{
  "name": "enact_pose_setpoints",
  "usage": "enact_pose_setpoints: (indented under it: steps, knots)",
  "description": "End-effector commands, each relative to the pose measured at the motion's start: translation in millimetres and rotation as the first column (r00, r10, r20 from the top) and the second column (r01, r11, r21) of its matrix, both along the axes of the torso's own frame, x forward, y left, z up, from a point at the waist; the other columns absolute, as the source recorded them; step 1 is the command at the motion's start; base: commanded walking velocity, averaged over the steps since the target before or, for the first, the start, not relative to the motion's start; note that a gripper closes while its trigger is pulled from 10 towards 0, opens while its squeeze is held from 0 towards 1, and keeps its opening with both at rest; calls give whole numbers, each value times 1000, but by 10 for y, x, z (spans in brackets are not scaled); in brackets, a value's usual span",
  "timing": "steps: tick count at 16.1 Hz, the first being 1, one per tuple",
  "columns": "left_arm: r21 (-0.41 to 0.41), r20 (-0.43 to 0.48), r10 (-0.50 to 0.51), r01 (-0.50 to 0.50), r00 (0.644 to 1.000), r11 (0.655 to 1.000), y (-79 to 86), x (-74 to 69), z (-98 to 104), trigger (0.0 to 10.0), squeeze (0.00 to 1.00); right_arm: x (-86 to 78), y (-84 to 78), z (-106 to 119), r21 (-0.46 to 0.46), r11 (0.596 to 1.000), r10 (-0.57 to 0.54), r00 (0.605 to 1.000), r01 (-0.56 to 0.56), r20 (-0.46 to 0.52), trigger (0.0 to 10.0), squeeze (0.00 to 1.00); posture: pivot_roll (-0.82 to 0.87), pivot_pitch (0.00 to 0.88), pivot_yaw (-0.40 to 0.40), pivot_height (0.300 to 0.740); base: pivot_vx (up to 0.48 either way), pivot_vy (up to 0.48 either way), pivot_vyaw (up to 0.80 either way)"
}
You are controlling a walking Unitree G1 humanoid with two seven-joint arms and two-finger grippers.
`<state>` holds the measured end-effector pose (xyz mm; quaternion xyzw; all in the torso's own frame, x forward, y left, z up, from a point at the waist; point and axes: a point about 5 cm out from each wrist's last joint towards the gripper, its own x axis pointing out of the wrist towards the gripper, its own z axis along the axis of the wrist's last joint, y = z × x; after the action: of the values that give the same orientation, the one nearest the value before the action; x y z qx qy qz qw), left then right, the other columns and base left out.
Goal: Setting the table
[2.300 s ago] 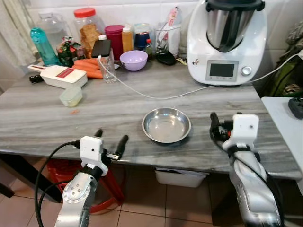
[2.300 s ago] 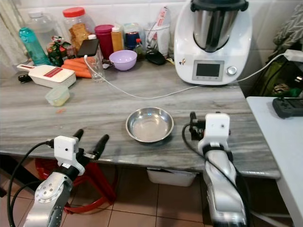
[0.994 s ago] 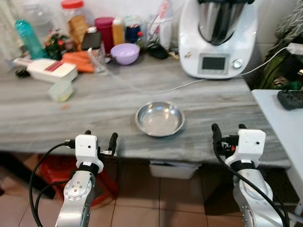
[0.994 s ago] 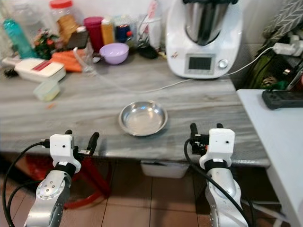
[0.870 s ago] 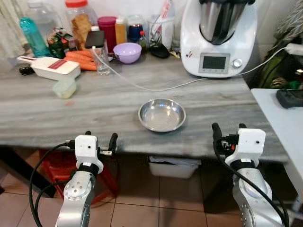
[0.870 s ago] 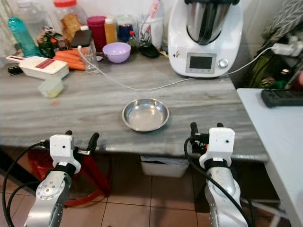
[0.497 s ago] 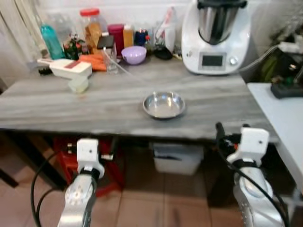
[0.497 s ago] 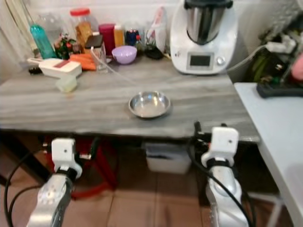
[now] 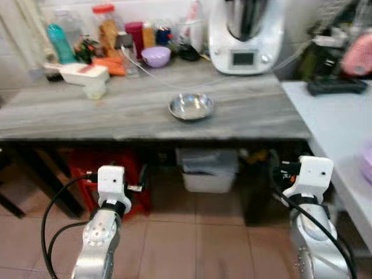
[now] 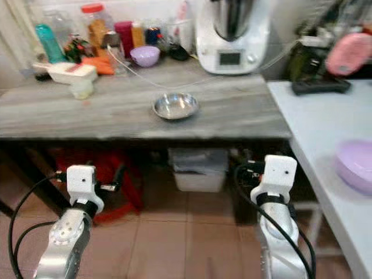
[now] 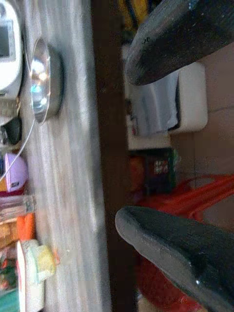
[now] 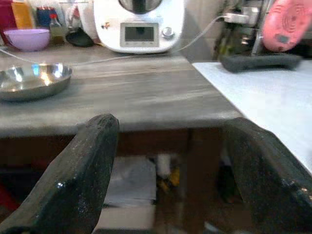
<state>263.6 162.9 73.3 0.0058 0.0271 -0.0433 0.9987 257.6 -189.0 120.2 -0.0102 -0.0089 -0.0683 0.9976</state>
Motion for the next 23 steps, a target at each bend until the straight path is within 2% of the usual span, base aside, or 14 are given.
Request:
enact_pose_setpoints:
  steps: [1, 4, 14, 23]
  knots:
    - [19, 2, 14, -14, 1000, 1000, 72, 6, 18, 10000, 0, 32, 69, 42, 18, 999, 32, 999, -32, 15, 10000, 0, -79, 0, 51, 740, -315, 0, 0]
    - [26, 18, 1, -1, 1000, 1000, 62, 16, 34, 10000, 0, 53, 62, 46, 16, 999, 31, 999, -32, 16, 10000, 0, -78, 0, 51, 740, -289, 0, 0]
    - [16, 49, -52, 52, 997, 999, 36, 55, 104, 10000, 0, 86, 83, 55, 13, 999, 34, 999, -35, 17, 10000, 0, -76, 0, 55, 740, 0, 0, 0]
    - [11, 54, -66, 65, 996, 998, 37, 63, 119, 10000, 0, 108, 112, 47, 17, 999, 36, 999, -36, 18, 10000, 0, -68, 0, 61, 740, 0, -356, 0]
